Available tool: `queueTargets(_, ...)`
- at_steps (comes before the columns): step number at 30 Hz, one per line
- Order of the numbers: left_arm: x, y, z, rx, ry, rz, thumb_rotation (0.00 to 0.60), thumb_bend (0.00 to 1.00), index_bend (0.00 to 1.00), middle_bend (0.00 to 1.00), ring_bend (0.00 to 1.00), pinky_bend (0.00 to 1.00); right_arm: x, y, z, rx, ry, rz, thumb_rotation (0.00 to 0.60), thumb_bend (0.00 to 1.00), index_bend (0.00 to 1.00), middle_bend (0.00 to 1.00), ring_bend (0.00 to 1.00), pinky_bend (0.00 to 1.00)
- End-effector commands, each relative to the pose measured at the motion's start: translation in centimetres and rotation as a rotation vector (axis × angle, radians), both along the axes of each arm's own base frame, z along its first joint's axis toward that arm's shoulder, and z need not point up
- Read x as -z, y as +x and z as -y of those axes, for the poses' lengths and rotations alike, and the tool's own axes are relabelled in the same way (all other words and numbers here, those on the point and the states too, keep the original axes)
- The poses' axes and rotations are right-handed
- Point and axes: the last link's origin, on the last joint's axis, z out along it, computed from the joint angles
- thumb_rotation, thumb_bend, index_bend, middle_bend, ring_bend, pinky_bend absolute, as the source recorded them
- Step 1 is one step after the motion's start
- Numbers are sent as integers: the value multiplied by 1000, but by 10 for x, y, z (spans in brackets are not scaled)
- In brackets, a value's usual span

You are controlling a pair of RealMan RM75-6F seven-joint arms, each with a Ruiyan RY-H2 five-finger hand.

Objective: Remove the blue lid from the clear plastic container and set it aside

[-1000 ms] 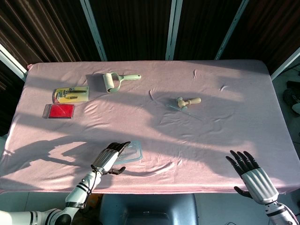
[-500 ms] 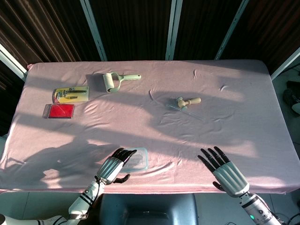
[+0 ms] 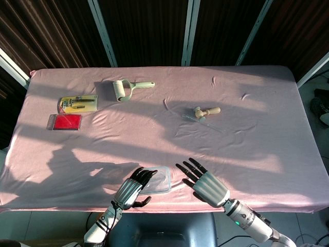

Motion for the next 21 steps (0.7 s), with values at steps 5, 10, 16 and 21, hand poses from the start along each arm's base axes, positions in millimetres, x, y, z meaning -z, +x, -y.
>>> queueTargets(5,-4,-2,-1,-27,-4,43,600,354,0,404,326,224,26,16,12,-78,64,77,600,445,555,39,0,0)
queueTargets(10,-2,-2,3,-29,-31,59,600,352,0,379,300,207,36,18,18,-78,86,110,600,448,569,55,0,0)
queueTargets(16,1,-1,7,-30,-42,72,600,349,0,360,279,189,46,22,18,-91,109,111,600,448,584,60,0,0)
queueTargets(21,2,-1,8,-22,-36,72,600,347,0,348,268,180,50,23,17,-88,125,118,600,448,589,61,0,0)
